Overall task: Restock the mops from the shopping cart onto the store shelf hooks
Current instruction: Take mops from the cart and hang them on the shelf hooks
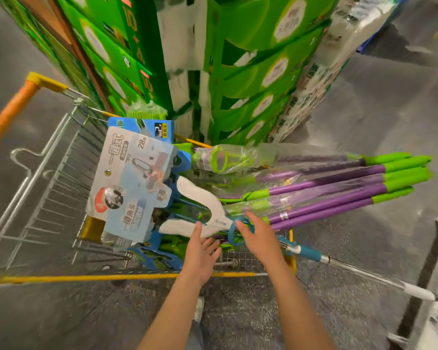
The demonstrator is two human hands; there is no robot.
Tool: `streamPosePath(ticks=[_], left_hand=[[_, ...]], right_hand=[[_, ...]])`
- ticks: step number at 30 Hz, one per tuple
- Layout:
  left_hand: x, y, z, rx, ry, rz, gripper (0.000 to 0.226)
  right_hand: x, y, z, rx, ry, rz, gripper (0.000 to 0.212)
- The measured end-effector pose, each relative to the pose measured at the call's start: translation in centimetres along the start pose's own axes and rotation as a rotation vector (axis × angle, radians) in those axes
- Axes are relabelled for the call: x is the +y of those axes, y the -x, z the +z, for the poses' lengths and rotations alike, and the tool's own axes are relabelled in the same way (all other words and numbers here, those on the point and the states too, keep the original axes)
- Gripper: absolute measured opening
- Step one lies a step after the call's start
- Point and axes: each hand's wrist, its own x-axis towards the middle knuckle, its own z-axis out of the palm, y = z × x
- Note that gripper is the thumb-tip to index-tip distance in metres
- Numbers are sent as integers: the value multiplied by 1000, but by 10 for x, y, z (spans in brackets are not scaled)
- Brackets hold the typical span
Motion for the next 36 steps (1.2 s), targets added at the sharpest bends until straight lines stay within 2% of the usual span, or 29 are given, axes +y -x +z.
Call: streamPosePath(ticks=[5,10,16,21,26,34,36], left_hand=[[-11,-39,0,42,196,-19,59],[-17,-61,3,7,352,-13,37],[-28,-60,2,-26,385,32,47],[-33,-40,-2,-47,377,66,46],[-35,-4,2,-82,387,112,58],[-35,64,6,-190,333,203,27],[-36,82,6,-188,285,237,30]], right_hand=[[15,-28,12,-26,84,28,56],[20,-51,15,-91,113,39,44],[24,-52,12,-115,54,19,48],[13,-34,0,-53,103,-11,36],[-7,0,-23,42,281,-67,48],[-22,66,-49,215,264,-125,57],[-23,86,-56,251,229,-131,55]])
